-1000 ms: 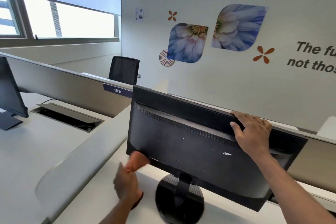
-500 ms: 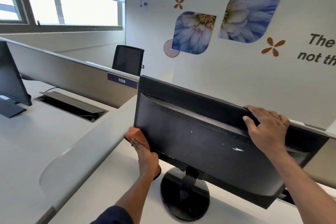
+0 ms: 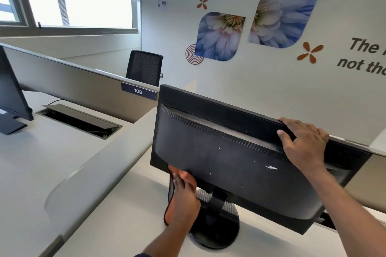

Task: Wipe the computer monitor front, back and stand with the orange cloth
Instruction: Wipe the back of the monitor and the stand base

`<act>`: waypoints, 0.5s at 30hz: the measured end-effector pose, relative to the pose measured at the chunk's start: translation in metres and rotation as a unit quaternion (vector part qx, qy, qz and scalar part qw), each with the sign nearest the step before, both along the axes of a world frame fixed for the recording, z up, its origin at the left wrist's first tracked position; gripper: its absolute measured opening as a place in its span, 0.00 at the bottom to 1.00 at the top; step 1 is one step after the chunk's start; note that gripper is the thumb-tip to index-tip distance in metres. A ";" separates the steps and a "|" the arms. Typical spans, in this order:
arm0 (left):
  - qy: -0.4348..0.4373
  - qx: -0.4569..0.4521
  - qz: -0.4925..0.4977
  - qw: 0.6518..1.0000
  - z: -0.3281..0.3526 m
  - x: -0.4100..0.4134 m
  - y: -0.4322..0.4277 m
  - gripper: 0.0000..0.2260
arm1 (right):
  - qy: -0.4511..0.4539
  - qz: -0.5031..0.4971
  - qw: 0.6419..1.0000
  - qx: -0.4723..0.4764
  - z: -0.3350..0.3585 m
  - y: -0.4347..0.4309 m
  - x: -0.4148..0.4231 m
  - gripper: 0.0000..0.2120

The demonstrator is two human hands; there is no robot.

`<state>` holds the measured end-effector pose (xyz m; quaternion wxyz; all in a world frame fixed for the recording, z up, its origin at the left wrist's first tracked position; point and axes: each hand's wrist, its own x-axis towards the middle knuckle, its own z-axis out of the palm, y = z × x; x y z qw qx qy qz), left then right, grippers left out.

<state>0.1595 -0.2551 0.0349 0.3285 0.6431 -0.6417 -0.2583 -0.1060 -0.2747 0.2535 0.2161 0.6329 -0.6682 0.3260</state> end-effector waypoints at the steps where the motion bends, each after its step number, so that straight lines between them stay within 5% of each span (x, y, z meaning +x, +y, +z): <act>1: -0.034 0.003 -0.022 0.999 -0.004 -0.005 0.006 0.40 | -0.002 0.000 1.000 0.002 0.000 0.000 0.000 0.18; 10: -0.243 0.003 -0.010 0.970 -0.019 -0.003 0.004 0.29 | -0.003 0.002 1.000 -0.008 -0.001 0.006 -0.002 0.18; 15: -0.248 0.019 0.034 0.968 -0.022 0.009 -0.011 0.29 | 0.000 0.002 1.000 -0.004 0.000 0.005 0.001 0.18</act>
